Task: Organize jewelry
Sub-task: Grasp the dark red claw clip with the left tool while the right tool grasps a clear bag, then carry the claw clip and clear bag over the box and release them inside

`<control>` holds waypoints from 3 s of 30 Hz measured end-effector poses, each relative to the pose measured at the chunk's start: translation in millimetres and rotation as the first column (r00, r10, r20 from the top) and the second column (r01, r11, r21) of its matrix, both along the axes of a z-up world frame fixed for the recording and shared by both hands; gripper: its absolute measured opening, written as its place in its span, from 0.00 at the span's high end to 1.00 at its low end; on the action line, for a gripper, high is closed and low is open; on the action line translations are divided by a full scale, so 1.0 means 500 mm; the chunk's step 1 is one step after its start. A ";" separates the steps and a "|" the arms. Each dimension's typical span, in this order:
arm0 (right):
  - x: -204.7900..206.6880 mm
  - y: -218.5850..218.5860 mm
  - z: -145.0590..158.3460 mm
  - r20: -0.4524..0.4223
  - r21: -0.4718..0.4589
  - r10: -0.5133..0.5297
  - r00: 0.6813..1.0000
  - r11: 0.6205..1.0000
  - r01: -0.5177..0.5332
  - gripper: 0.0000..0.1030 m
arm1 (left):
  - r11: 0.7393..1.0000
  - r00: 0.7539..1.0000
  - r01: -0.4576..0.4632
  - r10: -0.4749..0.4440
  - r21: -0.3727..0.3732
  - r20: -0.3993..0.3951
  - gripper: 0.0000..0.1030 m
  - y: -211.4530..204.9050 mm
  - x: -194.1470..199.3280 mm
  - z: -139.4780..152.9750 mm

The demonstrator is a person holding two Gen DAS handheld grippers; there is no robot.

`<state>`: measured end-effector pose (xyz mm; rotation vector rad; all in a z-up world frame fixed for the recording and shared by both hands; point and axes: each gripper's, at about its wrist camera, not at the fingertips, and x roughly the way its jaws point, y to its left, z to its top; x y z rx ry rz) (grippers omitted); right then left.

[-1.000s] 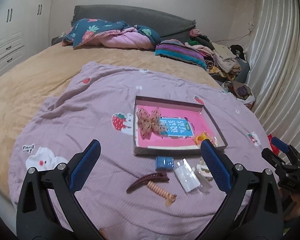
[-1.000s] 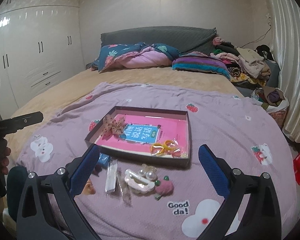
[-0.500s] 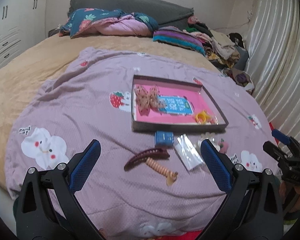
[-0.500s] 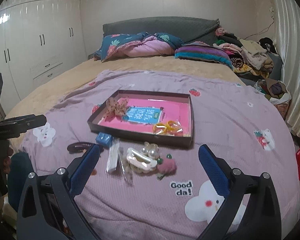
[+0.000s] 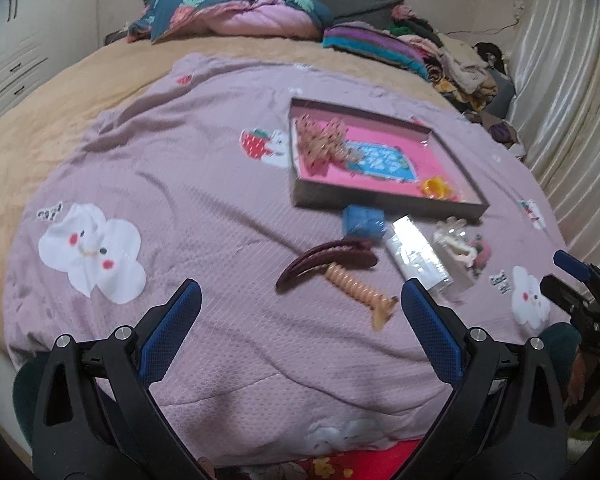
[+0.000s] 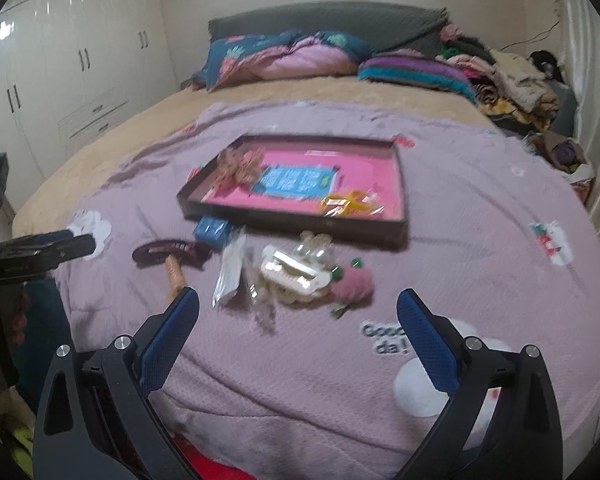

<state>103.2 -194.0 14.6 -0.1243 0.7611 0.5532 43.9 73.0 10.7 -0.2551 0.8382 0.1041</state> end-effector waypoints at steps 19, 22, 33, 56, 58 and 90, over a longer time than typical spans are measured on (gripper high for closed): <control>0.071 0.105 -0.141 -0.144 -0.111 0.073 0.987 0.990 -0.090 0.39 | 0.995 0.993 0.060 -0.052 0.083 -0.104 0.09 0.014 0.105 -0.096; 0.082 0.116 -0.148 -0.152 -0.110 0.085 0.985 0.989 -0.102 0.46 | 0.993 0.991 0.088 -0.079 0.073 -0.110 0.09 0.012 0.129 -0.099; 0.110 0.132 -0.172 -0.208 -0.045 0.137 0.969 0.988 -0.149 0.85 | 0.957 0.960 0.249 -0.224 0.146 -0.167 0.27 -0.038 0.197 -0.121; 0.081 0.051 -0.113 -0.112 0.071 0.099 0.989 0.993 -0.091 0.86 | 0.944 0.937 0.325 -0.313 0.060 -0.156 0.93 -0.056 0.158 -0.113; 0.078 0.049 -0.111 -0.107 0.075 0.099 0.989 0.993 -0.092 0.86 | 0.951 0.946 0.303 -0.293 0.061 -0.143 0.95 -0.045 0.152 -0.103; 0.099 0.046 -0.001 0.012 0.114 0.107 0.994 0.988 -0.108 0.86 | 0.981 0.981 0.191 -0.191 0.037 0.015 0.95 -0.008 0.192 0.042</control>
